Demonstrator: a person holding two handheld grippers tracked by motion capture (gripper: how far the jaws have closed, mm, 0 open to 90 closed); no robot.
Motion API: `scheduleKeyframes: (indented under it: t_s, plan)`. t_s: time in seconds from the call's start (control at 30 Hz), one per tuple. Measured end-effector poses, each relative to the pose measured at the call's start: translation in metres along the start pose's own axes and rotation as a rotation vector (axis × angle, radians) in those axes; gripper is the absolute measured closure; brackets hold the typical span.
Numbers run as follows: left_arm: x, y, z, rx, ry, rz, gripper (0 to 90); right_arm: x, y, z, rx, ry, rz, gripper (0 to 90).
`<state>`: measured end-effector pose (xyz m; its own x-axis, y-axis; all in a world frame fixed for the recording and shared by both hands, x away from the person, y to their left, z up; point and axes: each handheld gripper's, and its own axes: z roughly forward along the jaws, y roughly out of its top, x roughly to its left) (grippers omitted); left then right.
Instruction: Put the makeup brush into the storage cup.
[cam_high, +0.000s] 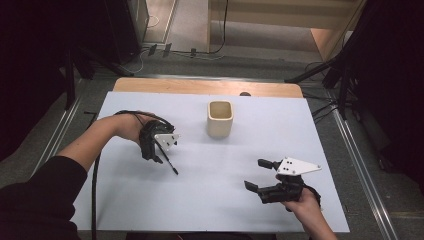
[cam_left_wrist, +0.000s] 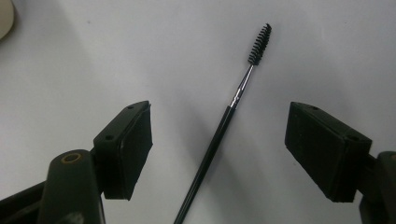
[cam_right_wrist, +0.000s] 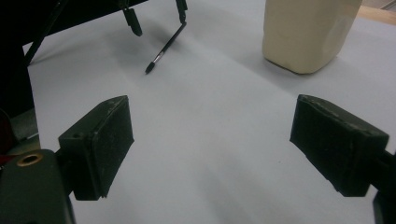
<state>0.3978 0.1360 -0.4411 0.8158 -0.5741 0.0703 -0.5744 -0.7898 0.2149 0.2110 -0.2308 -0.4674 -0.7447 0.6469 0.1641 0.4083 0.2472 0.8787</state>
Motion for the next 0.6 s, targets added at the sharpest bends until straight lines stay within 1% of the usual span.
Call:
scheduleKeyframes:
  t_s: [0.23, 0.33, 0.37, 0.4, 0.6]
  plan:
    - [0.0, -0.001, 0.007, 0.021, -0.012, 0.007, 23.5, 0.0, 0.0, 0.0, 0.0, 0.001, -0.001, 14.1]
    - [0.0, -0.001, 0.01, 0.018, -0.022, 0.001, 23.5, 0.0, 0.0, 0.0, 0.002, 0.002, 0.003, 14.1]
    - [0.001, -0.001, 0.011, 0.025, -0.024, 0.014, 23.5, 0.0, 0.0, 0.0, 0.002, 0.001, 0.001, 14.1]
    - [0.0, -0.002, 0.013, 0.026, -0.029, 0.006, 23.5, 0.0, 0.0, 0.0, 0.003, 0.0, 0.0, 14.1]
    - [0.0, -0.005, 0.019, 0.034, -0.042, 0.016, 23.6, 0.0, 0.0, 0.0, 0.003, -0.001, 0.0, 14.1]
